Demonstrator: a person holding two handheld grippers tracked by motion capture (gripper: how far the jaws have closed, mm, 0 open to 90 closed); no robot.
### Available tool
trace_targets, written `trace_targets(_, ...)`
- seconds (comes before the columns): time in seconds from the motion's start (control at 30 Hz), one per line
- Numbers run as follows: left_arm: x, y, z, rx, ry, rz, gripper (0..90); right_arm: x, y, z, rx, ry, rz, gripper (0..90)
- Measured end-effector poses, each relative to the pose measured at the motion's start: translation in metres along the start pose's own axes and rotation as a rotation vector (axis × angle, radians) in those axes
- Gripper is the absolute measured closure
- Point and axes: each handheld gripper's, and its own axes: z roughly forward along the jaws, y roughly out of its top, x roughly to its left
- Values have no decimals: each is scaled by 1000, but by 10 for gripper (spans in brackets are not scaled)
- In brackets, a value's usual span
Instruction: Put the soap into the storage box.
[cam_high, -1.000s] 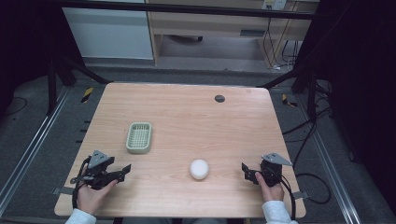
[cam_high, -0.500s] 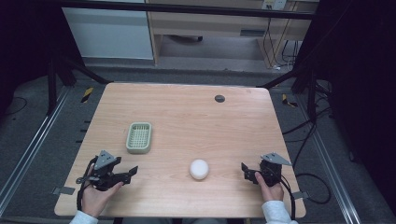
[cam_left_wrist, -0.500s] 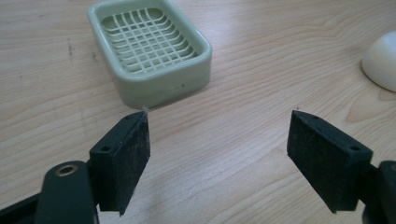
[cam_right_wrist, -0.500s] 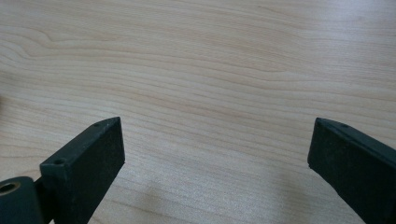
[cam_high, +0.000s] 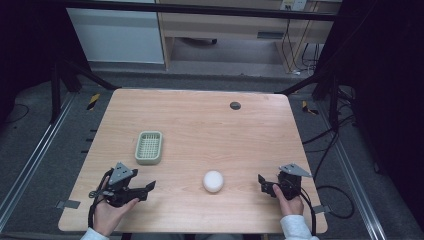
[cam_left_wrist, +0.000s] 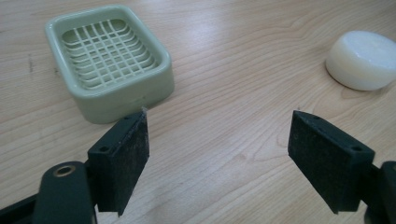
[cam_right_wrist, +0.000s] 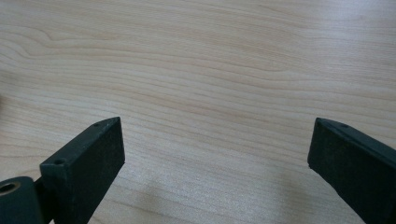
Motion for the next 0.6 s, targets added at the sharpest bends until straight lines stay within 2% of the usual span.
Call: trace_targets(0.6,-13,13,5,-21,-36,15,201,3,0,1,0,11,0,41)
